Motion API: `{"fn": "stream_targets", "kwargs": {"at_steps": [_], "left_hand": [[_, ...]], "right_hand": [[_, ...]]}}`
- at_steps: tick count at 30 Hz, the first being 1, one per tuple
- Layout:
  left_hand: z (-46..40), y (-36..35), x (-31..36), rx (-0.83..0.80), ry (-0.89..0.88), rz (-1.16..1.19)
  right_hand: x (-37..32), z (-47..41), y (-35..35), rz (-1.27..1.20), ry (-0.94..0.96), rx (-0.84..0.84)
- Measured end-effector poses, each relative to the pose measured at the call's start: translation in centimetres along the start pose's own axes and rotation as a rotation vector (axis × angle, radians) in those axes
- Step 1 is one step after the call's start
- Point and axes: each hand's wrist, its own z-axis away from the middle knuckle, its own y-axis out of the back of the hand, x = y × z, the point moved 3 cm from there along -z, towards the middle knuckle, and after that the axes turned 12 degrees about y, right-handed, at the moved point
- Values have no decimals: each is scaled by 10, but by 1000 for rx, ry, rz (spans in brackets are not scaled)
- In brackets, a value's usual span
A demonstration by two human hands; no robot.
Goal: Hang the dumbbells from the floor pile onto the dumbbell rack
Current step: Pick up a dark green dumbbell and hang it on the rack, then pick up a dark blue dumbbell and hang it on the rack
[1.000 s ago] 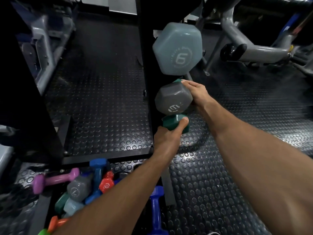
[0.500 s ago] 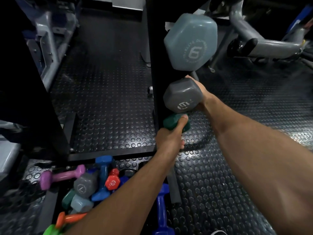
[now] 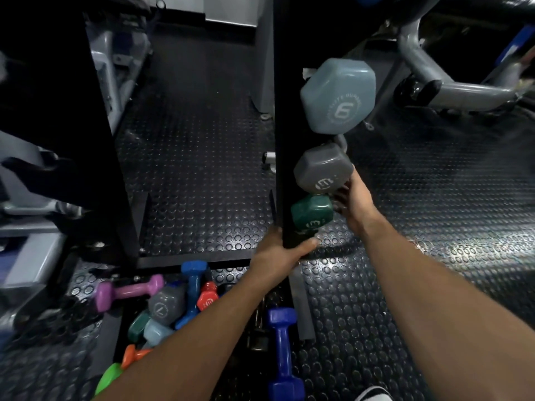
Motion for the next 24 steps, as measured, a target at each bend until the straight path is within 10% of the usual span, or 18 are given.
{"fn": "stream_targets", "kwargs": {"at_steps": [24], "left_hand": [[-56, -33, -171, -123, 12, -782]], "right_hand": [[258, 249, 32, 186, -593, 290]]}}
